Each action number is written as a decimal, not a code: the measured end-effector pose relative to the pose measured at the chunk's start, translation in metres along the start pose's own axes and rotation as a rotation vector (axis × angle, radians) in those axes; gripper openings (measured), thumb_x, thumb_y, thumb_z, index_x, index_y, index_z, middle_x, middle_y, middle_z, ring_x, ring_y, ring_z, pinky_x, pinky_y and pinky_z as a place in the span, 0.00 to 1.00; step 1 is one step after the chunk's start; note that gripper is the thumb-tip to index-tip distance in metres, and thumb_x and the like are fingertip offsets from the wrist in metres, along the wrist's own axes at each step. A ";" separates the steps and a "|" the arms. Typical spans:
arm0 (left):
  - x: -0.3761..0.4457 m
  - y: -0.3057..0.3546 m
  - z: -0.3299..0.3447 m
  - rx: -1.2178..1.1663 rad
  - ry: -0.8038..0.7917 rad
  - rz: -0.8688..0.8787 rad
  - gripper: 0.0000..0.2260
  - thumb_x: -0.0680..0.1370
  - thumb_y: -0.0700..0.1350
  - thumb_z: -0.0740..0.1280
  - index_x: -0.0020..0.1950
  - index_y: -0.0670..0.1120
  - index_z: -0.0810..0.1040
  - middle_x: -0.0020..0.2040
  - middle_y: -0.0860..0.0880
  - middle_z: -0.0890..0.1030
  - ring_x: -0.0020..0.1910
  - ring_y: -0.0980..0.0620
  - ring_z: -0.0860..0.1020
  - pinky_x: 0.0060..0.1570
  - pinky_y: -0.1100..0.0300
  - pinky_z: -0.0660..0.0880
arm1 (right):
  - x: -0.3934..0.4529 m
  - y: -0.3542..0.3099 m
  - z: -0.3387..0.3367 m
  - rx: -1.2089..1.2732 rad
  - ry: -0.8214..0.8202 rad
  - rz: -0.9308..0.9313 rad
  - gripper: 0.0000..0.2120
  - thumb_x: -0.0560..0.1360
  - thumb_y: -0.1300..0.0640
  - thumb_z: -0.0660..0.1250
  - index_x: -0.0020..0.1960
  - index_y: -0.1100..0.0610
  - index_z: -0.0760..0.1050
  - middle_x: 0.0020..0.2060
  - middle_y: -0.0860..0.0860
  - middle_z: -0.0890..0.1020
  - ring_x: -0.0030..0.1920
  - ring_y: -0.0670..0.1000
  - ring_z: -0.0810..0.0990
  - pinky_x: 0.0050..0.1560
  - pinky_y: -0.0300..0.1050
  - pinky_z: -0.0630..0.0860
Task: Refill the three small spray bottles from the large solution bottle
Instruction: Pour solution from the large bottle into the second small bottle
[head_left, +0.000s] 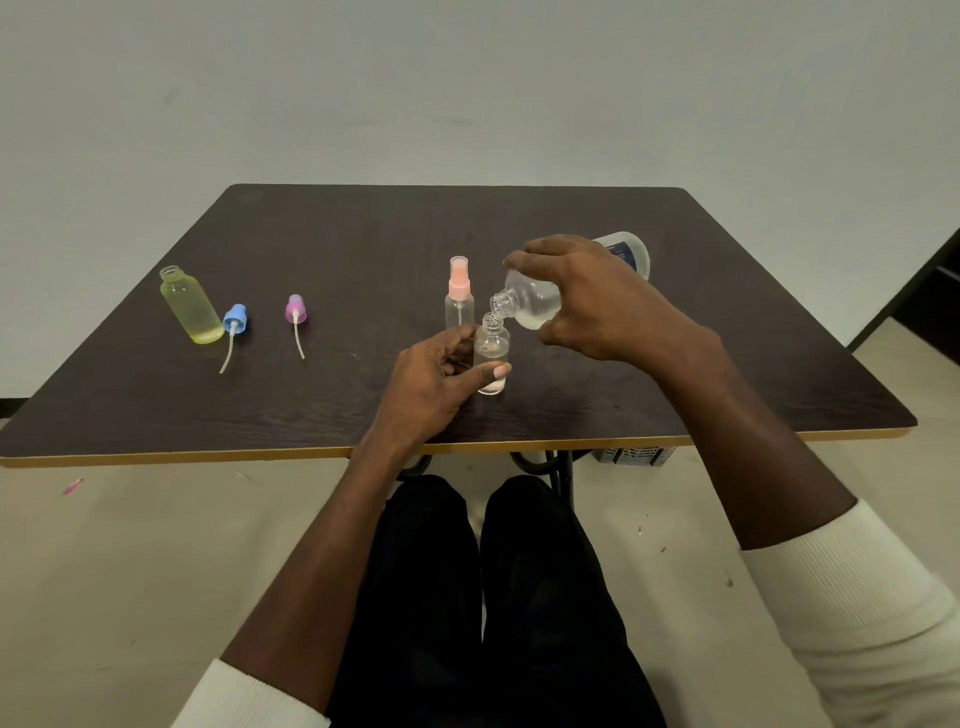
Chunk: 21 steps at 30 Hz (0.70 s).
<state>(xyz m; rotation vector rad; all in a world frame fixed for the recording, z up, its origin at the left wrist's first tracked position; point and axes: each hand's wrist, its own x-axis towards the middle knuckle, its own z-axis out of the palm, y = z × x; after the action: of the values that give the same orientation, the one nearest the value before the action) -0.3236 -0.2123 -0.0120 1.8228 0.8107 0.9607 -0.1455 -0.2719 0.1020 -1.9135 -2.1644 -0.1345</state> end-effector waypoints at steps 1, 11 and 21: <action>0.000 0.000 0.000 0.001 0.000 -0.001 0.20 0.75 0.45 0.76 0.67 0.47 0.79 0.55 0.51 0.86 0.53 0.58 0.84 0.54 0.65 0.80 | 0.000 0.000 0.000 -0.003 0.000 -0.001 0.36 0.70 0.59 0.75 0.75 0.52 0.66 0.72 0.51 0.70 0.73 0.52 0.65 0.70 0.48 0.61; 0.000 0.001 -0.001 0.007 -0.010 0.001 0.21 0.75 0.45 0.76 0.67 0.48 0.78 0.55 0.53 0.85 0.52 0.60 0.84 0.52 0.69 0.78 | 0.002 0.002 0.003 -0.004 0.003 -0.002 0.37 0.69 0.59 0.75 0.74 0.52 0.66 0.72 0.52 0.71 0.73 0.52 0.65 0.71 0.50 0.62; 0.001 0.000 -0.002 0.023 -0.010 -0.004 0.21 0.75 0.46 0.76 0.68 0.48 0.78 0.56 0.53 0.85 0.53 0.61 0.84 0.52 0.68 0.78 | 0.002 0.002 0.002 -0.008 0.002 -0.002 0.36 0.69 0.59 0.75 0.75 0.52 0.65 0.72 0.52 0.70 0.74 0.52 0.64 0.71 0.50 0.61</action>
<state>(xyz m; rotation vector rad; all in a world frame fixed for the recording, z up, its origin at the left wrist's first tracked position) -0.3246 -0.2107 -0.0115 1.8429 0.8223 0.9427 -0.1444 -0.2693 0.1001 -1.9149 -2.1677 -0.1458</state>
